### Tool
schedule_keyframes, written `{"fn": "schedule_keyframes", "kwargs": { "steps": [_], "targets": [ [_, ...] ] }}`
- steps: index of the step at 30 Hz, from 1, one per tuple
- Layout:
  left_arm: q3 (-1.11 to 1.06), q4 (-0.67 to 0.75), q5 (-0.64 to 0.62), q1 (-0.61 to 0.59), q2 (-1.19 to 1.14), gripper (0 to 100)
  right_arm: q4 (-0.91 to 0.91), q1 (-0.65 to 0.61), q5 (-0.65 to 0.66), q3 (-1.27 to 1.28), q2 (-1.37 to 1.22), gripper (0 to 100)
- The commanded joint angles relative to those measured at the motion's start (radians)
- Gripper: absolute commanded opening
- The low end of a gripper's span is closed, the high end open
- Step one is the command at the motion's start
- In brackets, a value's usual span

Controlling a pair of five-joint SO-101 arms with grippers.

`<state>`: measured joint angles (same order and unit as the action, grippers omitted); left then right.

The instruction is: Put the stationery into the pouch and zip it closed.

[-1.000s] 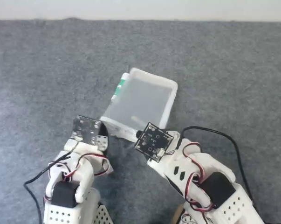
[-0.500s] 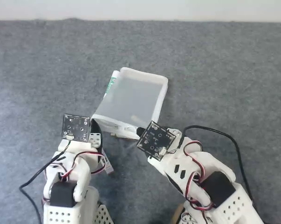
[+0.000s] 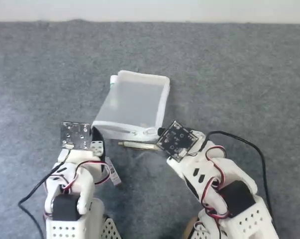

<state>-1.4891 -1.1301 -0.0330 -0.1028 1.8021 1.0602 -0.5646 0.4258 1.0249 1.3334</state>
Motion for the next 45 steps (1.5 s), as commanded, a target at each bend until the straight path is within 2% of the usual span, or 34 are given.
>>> {"fn": "schedule_keyframes", "kwargs": {
  "steps": [1, 13, 19, 25, 29, 34, 41, 45],
  "targets": [
    [0.07, 0.031, -0.023, -0.029, 0.018, 1, -0.047, 0.07, -0.005, -0.034, -0.013, 0.8],
    [0.067, 0.029, -0.015, -0.015, 0.018, 2, -0.054, 0.074, -0.038, -0.034, -0.013, 0.8],
    [0.033, 0.04, -0.02, 0.014, 0.018, 21, -0.05, 0.042, -0.038, -0.034, -0.012, 0.8],
    [-0.008, 0.114, -0.02, 0.012, 0.017, 22, -0.033, 0.042, -0.04, -0.044, -0.012, 0.8],
    [-0.047, 0.155, -0.015, 0.049, 0.015, 22, 0.042, 0.008, -0.072, -0.1, 0.002, 0.8],
    [-0.051, 0.157, -0.014, 0.12, 0.015, 22, 0.127, -0.035, -0.074, -0.115, 0.154, 0.8],
    [-0.071, 0.18, -0.014, 0.121, 0.014, 21, 0.216, -0.128, -0.072, -0.117, 0.332, 0.8],
    [-0.07, 0.18, -0.014, 0.123, 0.014, 15, 0.222, -0.134, -0.071, -0.117, 0.349, 0.8]
  ]
}}
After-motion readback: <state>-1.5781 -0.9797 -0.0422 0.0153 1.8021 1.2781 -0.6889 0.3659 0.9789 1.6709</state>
